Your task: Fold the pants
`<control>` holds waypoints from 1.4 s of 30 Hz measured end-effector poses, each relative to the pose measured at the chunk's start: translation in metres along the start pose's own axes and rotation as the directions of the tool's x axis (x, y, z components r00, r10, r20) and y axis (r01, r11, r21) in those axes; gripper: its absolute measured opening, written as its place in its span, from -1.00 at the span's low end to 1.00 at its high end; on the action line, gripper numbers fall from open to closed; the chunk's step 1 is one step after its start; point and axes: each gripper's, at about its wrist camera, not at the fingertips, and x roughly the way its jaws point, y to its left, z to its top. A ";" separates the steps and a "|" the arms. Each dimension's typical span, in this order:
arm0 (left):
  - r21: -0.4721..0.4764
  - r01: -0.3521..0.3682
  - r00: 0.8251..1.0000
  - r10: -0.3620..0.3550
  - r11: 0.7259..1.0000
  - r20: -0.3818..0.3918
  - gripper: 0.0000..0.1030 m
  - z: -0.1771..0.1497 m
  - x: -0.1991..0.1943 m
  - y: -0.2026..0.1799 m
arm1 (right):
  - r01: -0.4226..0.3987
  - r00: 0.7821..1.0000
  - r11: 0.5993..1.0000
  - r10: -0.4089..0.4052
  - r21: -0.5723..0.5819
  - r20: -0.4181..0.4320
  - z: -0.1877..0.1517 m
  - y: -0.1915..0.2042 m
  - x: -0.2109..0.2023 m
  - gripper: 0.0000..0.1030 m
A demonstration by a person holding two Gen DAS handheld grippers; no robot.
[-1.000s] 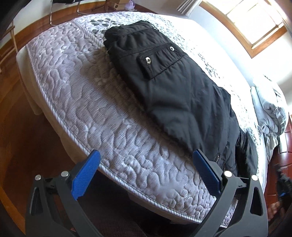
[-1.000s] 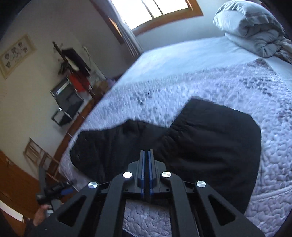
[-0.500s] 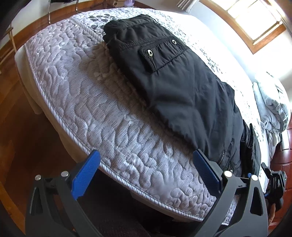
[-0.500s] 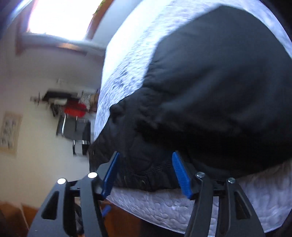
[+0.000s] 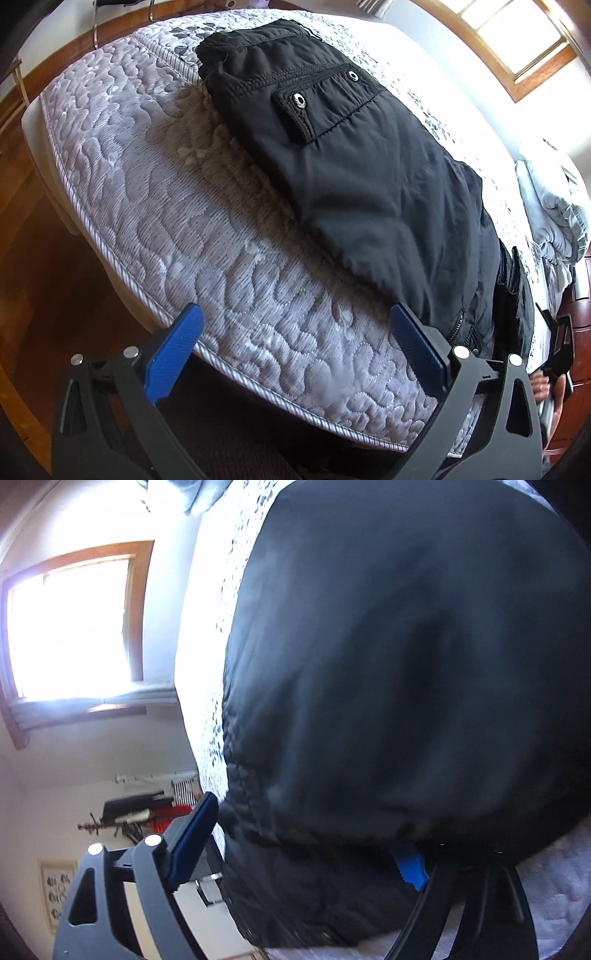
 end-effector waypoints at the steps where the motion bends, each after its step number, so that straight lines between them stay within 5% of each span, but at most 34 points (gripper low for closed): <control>1: 0.000 -0.001 1.000 0.001 1.000 -0.001 0.95 0.001 0.001 0.000 | 0.017 1.000 1.000 -0.017 0.000 0.013 0.001 0.002 0.004 0.68; 2: -0.001 -0.001 1.000 0.001 1.000 -0.003 0.95 0.002 0.002 -0.001 | 0.030 0.999 1.000 -0.031 0.006 0.026 0.001 0.003 0.007 0.64; 6: 0.000 0.003 1.000 -0.003 1.000 -0.008 0.95 0.004 0.004 -0.002 | 0.061 0.997 0.997 -0.059 -0.046 0.042 0.002 0.011 0.012 -0.40; 11: 0.014 -0.003 1.000 0.003 1.000 -0.007 0.95 0.004 0.006 -0.004 | 0.039 0.998 0.989 -0.032 -0.139 0.050 -0.005 0.023 -0.003 -0.79; 19: 0.018 0.009 1.000 -0.009 1.000 -0.017 0.95 -0.002 0.009 -0.008 | -0.035 0.997 0.963 0.013 -0.268 -0.082 -0.028 0.033 -0.024 -0.81; 26: 0.035 0.020 0.999 -0.019 0.999 -0.029 0.95 -0.007 0.010 -0.014 | -0.090 0.991 0.985 0.074 -0.146 -0.107 -0.009 0.016 -0.008 -0.81; 29: 0.043 0.014 1.000 -0.013 0.999 -0.024 0.95 -0.007 0.009 -0.014 | -0.086 0.992 0.987 0.072 -0.132 -0.105 -0.004 0.023 0.006 -0.51; 31: 0.034 0.017 0.999 -0.016 0.999 -0.028 0.95 -0.007 0.009 -0.013 | -0.062 0.991 0.989 0.046 -0.135 -0.123 -0.012 0.029 0.014 0.10; 34: 0.023 0.020 0.999 -0.019 1.000 -0.027 0.95 -0.006 0.010 -0.010 | 0.002 0.983 0.982 -0.037 -0.190 -0.181 -0.029 0.033 0.014 0.25; 38: 0.014 0.025 0.999 -0.025 1.000 -0.029 0.95 -0.004 0.011 -0.005 | 0.081 0.959 0.874 -0.200 -0.480 -0.202 -0.059 0.071 0.012 0.28; 41: 0.001 0.039 0.999 -0.038 0.999 -0.034 0.95 -0.003 0.014 -0.003 | 0.060 0.950 0.704 -0.257 -0.708 -0.175 -0.086 0.108 0.005 0.28; 42: -0.002 0.044 0.998 -0.044 0.999 -0.035 0.95 -0.003 0.015 -0.002 | 0.073 0.954 0.596 -0.274 -0.800 -0.118 -0.097 0.126 0.002 0.35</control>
